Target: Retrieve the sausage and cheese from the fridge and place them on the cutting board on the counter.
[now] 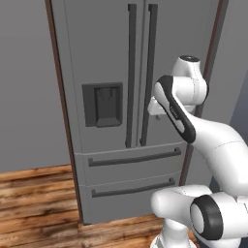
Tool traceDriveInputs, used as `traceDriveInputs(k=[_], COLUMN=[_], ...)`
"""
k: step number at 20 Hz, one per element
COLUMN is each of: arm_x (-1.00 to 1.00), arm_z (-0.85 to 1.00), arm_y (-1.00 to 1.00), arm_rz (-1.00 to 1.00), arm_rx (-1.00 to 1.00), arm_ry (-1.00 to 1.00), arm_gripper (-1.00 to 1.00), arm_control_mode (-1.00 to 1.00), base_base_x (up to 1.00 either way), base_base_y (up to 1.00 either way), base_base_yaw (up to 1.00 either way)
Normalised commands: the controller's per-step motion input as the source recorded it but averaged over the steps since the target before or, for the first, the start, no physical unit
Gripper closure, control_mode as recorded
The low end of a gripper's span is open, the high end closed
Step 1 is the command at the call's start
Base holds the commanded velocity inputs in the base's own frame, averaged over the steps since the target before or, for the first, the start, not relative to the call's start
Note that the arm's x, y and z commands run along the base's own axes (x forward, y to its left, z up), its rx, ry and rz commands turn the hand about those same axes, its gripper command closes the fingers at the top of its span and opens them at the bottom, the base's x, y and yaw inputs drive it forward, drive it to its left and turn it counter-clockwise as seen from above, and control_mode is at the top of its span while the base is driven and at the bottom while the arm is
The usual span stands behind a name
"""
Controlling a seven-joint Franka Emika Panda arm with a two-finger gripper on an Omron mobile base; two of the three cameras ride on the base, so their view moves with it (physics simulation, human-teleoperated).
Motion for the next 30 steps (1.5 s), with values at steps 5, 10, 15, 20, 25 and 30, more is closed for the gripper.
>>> traceDriveInputs(k=[5,10,15,20,25,30], arm_x=[0.00,0.09,0.53,0.45,0.42,0.57], arm_z=[0.07,0.18,0.26,0.34,0.34,0.23], arm_y=[0.03,0.00,0.01,0.00,-0.05,-0.07], arm_rz=[0.00,0.00,0.00,-0.01,-0.03,-0.02], arm_rx=[0.00,0.00,0.00,0.00,0.02,0.08], arm_ry=[-0.50,-0.60,-0.28,-0.09,-0.02,0.00], arm_gripper=[-1.00,-1.00,-1.00,-1.00,-1.00,-1.00], arm_control_mode=[-1.00,-1.00,-1.00,-1.00,-1.00,-1.00], base_base_x=[0.00,0.00,0.00,0.00,0.00,0.00], base_base_y=[0.00,0.00,0.00,0.00,0.00,0.00], base_base_yaw=[0.00,0.00,0.00,0.00,0.00,0.00])
